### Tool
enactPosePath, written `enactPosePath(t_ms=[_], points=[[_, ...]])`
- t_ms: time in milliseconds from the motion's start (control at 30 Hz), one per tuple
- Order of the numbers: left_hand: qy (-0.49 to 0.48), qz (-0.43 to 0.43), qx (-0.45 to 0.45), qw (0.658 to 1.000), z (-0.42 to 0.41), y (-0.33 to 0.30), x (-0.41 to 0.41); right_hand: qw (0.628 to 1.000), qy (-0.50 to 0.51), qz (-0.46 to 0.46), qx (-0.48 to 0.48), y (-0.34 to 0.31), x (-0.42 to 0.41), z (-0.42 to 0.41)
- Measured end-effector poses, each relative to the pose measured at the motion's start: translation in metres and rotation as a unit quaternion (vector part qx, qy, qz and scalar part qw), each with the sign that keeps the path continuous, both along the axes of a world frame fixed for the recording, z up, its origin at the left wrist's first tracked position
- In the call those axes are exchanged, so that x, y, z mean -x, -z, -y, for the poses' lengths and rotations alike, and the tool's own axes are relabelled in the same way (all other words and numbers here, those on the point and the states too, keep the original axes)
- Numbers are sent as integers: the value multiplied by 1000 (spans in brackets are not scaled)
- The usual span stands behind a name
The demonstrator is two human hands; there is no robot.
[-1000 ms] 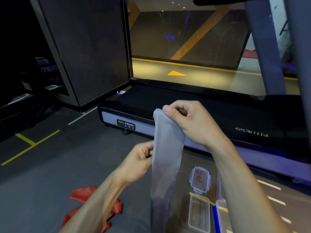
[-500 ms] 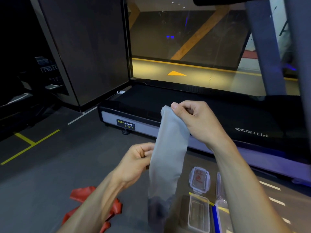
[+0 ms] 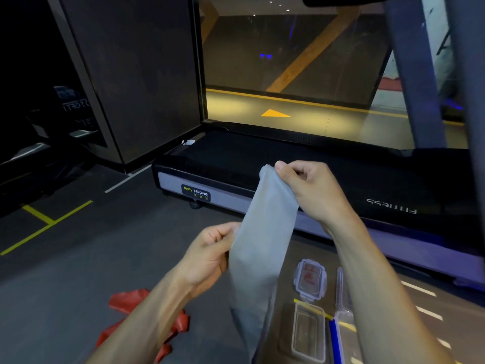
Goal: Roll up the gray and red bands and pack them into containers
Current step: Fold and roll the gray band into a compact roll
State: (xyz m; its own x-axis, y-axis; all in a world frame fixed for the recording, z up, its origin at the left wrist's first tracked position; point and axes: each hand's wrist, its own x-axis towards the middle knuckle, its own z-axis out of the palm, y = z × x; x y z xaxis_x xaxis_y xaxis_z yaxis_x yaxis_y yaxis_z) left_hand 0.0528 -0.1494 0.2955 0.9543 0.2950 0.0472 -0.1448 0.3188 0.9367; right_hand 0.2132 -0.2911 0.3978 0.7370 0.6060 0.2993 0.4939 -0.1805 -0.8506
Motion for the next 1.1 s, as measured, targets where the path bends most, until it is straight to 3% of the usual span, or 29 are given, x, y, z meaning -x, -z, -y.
enactPosePath(t_ms=[67, 133, 400, 767, 967, 1100], points=[[-25, 8, -87, 996, 1, 1, -2, 1000, 7, 6, 4, 1, 0, 0], [-34, 12, -118, 992, 4, 0, -2, 1000, 9, 16, 6, 0, 0, -1], [12, 5, -38, 999, 7, 2, -1, 999, 12, 33, 18, -7, 5, 1], [44, 32, -8, 999, 16, -3, 0, 999, 21, 42, 15, -7, 4, -2], [-30, 23, -32, 999, 16, 6, -9, 998, -7, 59, 22, -18, 14, 0], [-98, 42, -128, 986, 18, 9, -13, 993, -55, 100, 34, -26, 28, -3]])
